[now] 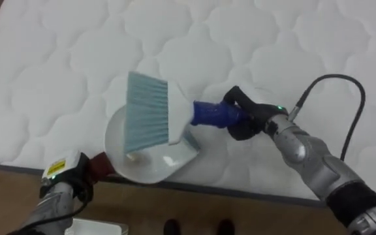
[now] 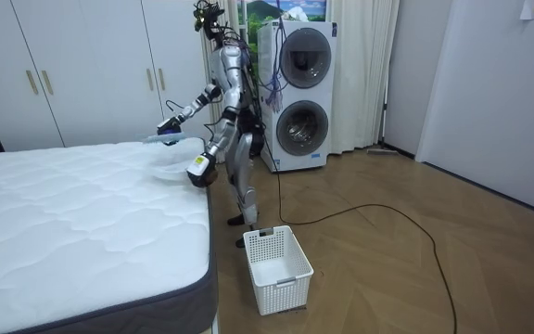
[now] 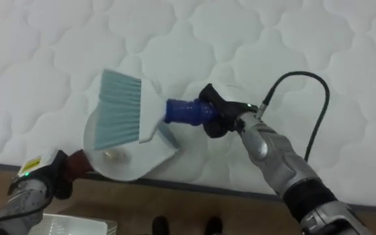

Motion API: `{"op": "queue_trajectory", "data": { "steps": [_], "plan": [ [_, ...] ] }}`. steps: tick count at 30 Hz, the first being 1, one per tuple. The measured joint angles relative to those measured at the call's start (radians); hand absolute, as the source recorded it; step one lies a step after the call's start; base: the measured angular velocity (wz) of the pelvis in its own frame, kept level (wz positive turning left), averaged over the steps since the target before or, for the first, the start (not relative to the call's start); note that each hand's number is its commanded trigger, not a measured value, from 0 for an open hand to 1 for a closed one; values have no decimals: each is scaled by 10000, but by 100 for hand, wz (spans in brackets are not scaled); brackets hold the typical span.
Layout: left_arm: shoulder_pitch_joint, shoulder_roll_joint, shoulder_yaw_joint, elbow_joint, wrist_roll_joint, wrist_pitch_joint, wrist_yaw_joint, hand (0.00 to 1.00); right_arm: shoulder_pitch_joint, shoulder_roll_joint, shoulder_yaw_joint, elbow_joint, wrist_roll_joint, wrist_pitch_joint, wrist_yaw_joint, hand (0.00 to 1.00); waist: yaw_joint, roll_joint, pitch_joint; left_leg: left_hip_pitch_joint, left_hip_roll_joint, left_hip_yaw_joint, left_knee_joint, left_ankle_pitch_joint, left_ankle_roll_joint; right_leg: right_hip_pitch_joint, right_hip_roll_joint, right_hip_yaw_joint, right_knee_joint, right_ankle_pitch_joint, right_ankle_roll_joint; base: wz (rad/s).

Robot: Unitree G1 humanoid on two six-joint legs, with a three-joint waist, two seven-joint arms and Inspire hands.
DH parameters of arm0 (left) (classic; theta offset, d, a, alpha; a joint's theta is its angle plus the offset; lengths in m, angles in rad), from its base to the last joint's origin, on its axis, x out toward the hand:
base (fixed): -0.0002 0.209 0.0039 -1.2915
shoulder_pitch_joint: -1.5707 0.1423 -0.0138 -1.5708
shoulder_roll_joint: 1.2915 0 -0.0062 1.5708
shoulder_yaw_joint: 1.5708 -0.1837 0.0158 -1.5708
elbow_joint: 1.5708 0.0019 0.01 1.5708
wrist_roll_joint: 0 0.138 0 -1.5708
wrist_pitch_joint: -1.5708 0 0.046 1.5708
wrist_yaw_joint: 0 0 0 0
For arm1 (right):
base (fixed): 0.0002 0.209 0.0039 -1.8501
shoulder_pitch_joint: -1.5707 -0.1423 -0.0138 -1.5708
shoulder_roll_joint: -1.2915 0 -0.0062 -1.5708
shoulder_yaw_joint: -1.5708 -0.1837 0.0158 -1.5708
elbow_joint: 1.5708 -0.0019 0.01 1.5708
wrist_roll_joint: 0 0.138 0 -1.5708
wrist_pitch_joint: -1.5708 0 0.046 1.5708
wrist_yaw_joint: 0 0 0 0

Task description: Clean bed

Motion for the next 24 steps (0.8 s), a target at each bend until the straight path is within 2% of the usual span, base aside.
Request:
{"op": "queue_trajectory", "data": {
  "steps": [2,3,4,6,8,9,10,13,16,19,21,24],
  "plan": [
    [101,5,162,-350,101,-11,28,100,217,-9,-578,-2,19,-50,-145,100,-56,-47,-52,160,13,10,-76,0,-1,172,18,-16,-90,13,1,-2],
    [281,2,395,-733,369,-14,29,100,426,-13,-959,-6,67,-94,-205,100,-80,-94,-116,299,10,14,-148,1,-1,295,34,-1,-143,10,4,0],
    [412,4,512,-989,497,-19,30,100,575,-31,-1141,-5,172,-136,-271,100,-103,-132,-143,384,2,12,-202,2,-3,378,38,-3,-172,4,14,0],
    [877,17,823,-1756,886,-174,49,100,1213,-147,-1761,-6,399,-201,-418,100,-150,-217,-265,800,-3,7,-402,0,-7,829,87,-14,-451,15,39,0],
    [1033,15,868,-1903,926,-231,80,100,1430,-347,-1875,120,960,-201,-478,100,-254,-217,-292,1153,-12,-5,-581,-1,-9,1218,161,1,-699,64,93,-2],
    [1148,15,878,-2034,938,-222,80,100,1516,-454,-1947,211,1315,-201,-505,96,-299,-207,-342,1333,-17,3,-673,-2,-9,1401,194,21,-839,98,115,-6],
    [1198,15,892,-2129,1013,-223,80,100,1579,-487,-2047,234,1402,-201,-529,65,-302,-215,-367,1408,-25,10,-724,-1,-9,1460,195,39,-871,105,122,-5],
    [1519,20,1185,-3168,1385,-272,90,100,1815,-537,-2686,244,1445,-215,-807,0,-325,-238,-398,1674,-34,39,-844,-1,-9,1713,198,86,-1016,138,152,-3],
    [1730,25,1284,-4049,1544,-467,277,100,2240,-589,-3055,244,2020,-285,-987,0,-294,-252,-427,2250,-56,51,-1113,-1,-13,2252,223,102,-1221,137,166,0],
    [2081,8,1441,-4836,1545,-609,389,100,2684,-587,-3165,244,2958,-314,-1045,0,-326,-255,-518,2665,-72,51,-1331,-2,-25,2664,316,129,-1424,128,192,0],
    [2405,-13,1556,-5434,1523,-706,405,100,3047,-584,-3485,316,3347,-309,-1063,0,-372,-264,-530,2920,-71,56,-1426,-13,-52,2936,354,157,-1568,142,214,0],
    [2699,-8,1713,-5692,1511,-725,411,100,3291,-582,-3737,488,3945,-276,-1206,0,-492,-251,-542,3211,-73,53,-1543,-24,-68,3258,385,157,-1733,150,229,0]
  ]
}}
